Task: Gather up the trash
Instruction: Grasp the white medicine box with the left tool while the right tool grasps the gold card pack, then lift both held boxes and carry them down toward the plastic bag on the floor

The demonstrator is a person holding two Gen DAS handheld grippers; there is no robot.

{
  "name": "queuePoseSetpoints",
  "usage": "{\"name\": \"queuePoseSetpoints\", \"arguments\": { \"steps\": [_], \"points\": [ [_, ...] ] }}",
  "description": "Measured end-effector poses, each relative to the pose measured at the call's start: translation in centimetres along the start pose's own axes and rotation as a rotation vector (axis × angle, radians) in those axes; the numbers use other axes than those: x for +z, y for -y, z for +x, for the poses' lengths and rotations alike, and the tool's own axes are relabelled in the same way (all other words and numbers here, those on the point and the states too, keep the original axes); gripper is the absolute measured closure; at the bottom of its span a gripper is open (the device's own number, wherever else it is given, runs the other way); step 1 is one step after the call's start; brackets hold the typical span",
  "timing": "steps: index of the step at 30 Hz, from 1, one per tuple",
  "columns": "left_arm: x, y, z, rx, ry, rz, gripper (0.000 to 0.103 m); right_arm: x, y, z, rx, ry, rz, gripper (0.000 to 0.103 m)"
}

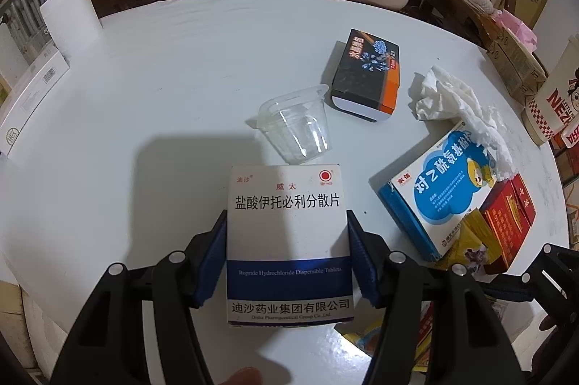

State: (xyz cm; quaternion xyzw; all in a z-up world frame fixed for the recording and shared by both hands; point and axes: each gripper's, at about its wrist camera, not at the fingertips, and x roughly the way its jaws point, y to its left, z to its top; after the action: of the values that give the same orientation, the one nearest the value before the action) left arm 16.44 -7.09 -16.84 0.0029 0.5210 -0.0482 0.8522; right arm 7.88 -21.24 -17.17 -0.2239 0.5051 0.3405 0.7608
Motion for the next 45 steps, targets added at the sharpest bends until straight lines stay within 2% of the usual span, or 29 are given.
{"name": "queuePoseSetpoints", "arguments": {
  "steps": [6, 17, 45],
  "points": [
    [0.0, -0.1, -0.5, -0.002, 0.011, -0.002, 0.044, 0.0, 0.1, 0.0, 0.033, 0.000, 0.013, 0.044],
    [0.3, 0.1, -2.6, -0.008, 0.037, 0.008, 0.044, 0.0, 0.2, -2.8, 0.018, 0.049, 0.041, 0.044],
    [-1.7, 1.5, -13.9, -0.016, 0.192, 0.064, 0.044, -1.1, -2.2, -13.2, -0.055, 0.185, 0.137, 0.044]
  ]
}}
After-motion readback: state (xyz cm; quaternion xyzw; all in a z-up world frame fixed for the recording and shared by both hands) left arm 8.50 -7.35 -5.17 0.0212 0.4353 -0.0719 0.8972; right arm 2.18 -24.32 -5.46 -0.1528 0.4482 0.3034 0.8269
